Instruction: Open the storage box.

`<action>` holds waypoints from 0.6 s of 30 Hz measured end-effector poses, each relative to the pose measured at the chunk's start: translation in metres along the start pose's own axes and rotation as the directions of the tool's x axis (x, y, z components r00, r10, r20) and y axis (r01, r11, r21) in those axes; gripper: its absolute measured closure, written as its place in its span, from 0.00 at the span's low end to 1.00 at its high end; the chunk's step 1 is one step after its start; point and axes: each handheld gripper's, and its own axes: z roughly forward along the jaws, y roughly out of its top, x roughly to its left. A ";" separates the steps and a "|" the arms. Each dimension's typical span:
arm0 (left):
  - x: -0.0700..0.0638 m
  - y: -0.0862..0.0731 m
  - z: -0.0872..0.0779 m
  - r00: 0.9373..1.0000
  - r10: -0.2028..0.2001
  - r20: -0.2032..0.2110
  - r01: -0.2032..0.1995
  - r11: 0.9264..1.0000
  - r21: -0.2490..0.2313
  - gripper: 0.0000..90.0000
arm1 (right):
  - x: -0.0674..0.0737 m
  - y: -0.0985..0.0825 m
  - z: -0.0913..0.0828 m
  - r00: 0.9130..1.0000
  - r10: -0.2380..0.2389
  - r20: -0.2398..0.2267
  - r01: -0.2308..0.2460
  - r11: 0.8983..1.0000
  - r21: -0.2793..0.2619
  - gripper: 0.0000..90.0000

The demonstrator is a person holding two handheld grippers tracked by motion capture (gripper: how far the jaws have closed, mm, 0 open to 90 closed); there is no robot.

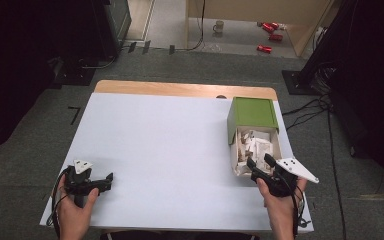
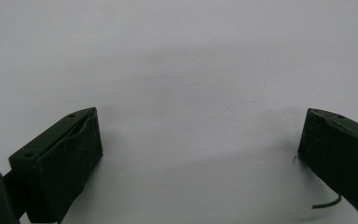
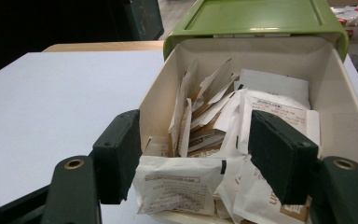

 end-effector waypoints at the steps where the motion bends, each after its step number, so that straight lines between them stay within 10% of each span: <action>1: 0.000 0.000 0.000 1.000 0.000 0.000 0.000 1.000 0.000 0.00 | 0.001 -0.001 0.001 1.000 0.002 -0.001 -0.002 1.000 0.003 0.39; 18: 0.000 0.000 0.000 1.000 0.001 0.000 -0.001 1.000 -0.001 0.00 | 0.002 -0.011 0.009 1.000 -0.008 0.011 0.008 0.999 0.033 0.39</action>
